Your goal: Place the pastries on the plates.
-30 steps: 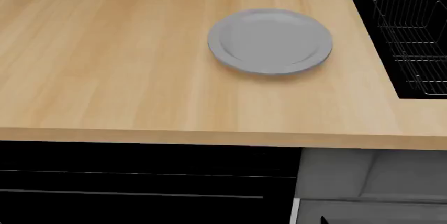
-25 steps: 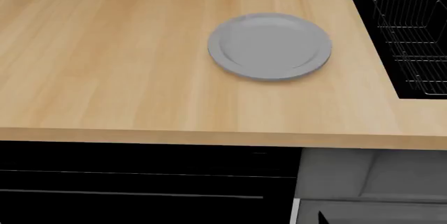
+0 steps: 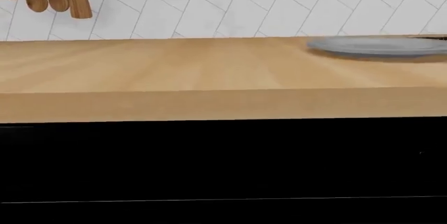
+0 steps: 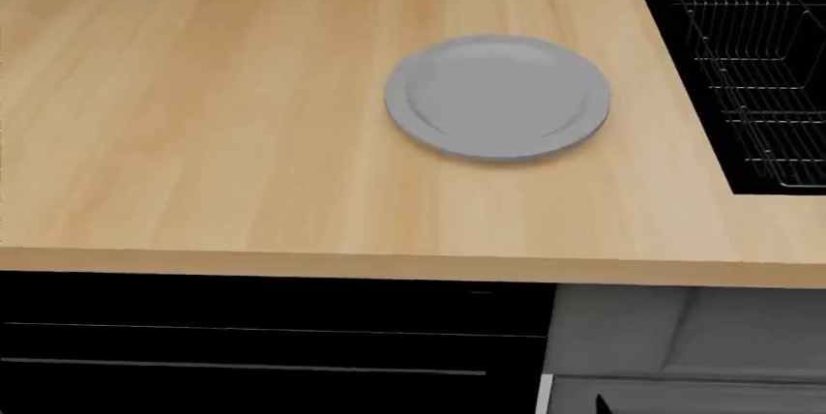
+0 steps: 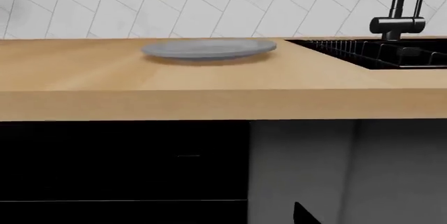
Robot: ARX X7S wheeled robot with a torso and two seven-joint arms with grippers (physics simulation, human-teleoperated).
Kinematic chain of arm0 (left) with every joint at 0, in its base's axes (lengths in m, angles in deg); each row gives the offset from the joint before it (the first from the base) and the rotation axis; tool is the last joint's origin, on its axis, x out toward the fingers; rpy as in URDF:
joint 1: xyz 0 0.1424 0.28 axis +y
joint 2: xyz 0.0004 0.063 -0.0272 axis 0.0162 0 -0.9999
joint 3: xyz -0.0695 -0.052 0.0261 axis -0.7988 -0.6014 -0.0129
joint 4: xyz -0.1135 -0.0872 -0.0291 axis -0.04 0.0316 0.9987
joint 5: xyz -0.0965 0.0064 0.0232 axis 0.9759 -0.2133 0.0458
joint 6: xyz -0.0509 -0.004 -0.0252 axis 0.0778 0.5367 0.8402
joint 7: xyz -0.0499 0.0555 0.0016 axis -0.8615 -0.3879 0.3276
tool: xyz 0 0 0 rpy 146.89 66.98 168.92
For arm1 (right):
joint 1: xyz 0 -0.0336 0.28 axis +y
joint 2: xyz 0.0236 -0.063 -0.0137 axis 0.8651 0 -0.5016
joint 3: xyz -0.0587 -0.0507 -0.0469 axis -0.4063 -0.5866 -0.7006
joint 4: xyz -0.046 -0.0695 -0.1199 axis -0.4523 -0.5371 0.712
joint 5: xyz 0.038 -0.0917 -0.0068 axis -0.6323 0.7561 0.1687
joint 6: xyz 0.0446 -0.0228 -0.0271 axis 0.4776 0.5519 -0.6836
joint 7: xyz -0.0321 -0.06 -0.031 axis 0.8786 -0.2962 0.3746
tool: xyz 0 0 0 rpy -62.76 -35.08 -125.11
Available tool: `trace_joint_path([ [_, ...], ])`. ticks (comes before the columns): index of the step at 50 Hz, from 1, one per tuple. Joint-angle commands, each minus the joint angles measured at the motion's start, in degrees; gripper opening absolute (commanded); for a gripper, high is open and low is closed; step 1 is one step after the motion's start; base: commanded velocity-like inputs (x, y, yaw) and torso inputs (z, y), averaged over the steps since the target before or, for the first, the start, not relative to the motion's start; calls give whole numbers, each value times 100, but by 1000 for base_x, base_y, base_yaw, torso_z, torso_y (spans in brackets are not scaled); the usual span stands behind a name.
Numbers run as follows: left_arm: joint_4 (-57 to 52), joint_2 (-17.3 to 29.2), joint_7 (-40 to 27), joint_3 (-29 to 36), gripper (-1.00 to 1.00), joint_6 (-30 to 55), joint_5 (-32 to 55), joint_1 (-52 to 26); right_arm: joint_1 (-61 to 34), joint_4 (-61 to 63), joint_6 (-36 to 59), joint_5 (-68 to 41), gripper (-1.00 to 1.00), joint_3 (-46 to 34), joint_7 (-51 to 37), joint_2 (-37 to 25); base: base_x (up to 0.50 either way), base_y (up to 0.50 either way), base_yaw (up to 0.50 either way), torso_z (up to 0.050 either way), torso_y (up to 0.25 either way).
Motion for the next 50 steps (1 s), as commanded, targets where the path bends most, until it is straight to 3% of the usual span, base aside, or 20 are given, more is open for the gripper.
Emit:
trace_joint_path([
  [1,-149,70,-264,58,100,103,-34,44,72,148,-68,-83,100,-101,-139,-119,0,0,0,50,0],
  [8,-1394,202,-332,134,100,1078,86,143,90,1058,569,-204,100,-126,-229,-233,0,0,0,50,0],
  [16,-2966,307,-477,73,100,2985,378,-177,-107,2823,2140,-358,100,-171,-417,-419,0,0,0,50,0],
  [23,-4085,375,-545,79,100,4057,628,-429,-405,3887,3218,-459,100,-311,-562,-480,0,0,0,50,0],
  [37,-5493,410,-816,115,100,5533,954,-801,-532,4850,3961,-624,100,-281,-737,-595,0,0,0,50,0],
  [38,-5861,949,-1675,122,100,5826,1813,-1287,-787,5440,4609,-619,100,-342,-847,-643,0,0,0,50,0],
  [40,-5859,1785,-3207,364,100,5544,3529,-1593,-909,5608,4892,-667,100,-350,-892,-627,0,0,0,48,0],
  [43,-5846,2127,-3789,501,100,5415,4095,-1770,-1014,5750,5117,-721,100,-330,-931,-633,0,0,0,7,0],
  [44,-5860,2597,-4648,630,100,5355,4955,-2252,-1163,5961,5299,-1022,100,-283,-1165,-788,0,0,0,0,0],
  [45,-5857,2812,-5019,802,100,5169,5418,-2374,-1190,5961,5256,-1287,100,-316,-1431,-961,0,0,0,0,0],
  [50,-5835,3201,-5500,1141,100,4828,5802,-2684,-1450,5953,5015,-2454,100,-596,-2655,-1803,0,-226,0,0,0],
])
